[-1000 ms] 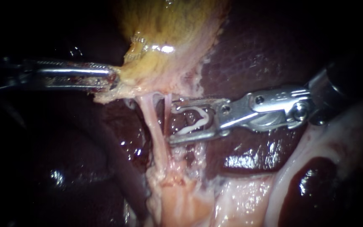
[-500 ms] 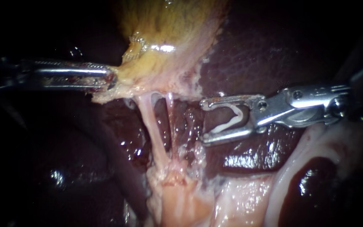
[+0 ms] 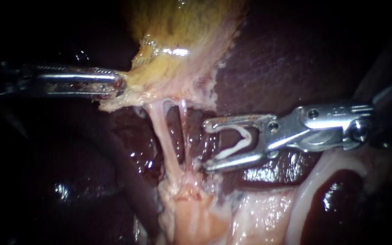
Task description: Clipping first clip left tube
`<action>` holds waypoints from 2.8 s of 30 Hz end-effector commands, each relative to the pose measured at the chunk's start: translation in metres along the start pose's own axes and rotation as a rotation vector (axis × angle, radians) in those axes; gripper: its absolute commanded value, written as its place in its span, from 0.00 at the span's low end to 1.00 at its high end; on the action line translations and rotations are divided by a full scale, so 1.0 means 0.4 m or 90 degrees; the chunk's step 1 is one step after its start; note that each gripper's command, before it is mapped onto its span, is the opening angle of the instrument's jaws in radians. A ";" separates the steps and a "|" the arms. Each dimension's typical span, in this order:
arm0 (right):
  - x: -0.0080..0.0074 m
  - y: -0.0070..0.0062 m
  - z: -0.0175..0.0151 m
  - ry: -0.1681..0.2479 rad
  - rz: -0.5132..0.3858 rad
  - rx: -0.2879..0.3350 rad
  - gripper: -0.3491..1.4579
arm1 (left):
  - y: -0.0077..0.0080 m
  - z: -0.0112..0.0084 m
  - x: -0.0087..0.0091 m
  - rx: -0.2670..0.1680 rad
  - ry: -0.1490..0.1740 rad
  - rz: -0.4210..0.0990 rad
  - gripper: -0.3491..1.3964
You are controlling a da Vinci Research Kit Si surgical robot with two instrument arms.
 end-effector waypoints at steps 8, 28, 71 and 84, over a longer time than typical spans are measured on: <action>-0.0014 -0.0016 0.0083 0.000 0.034 0.010 0.45 | 0.0000 0.0000 -0.0001 0.000 0.000 0.000 0.00; -0.0146 0.0054 0.0196 -0.003 0.073 0.004 0.45 | 0.0002 0.0000 0.0000 0.000 0.000 0.000 0.00; -0.0078 -0.0071 0.0371 0.010 0.102 0.083 0.43 | 0.0003 -0.0001 0.0001 0.002 0.000 0.000 0.00; -0.0068 -0.0063 0.0355 0.010 0.126 0.081 0.30 | 0.0002 0.0000 0.0001 0.002 0.000 0.000 0.00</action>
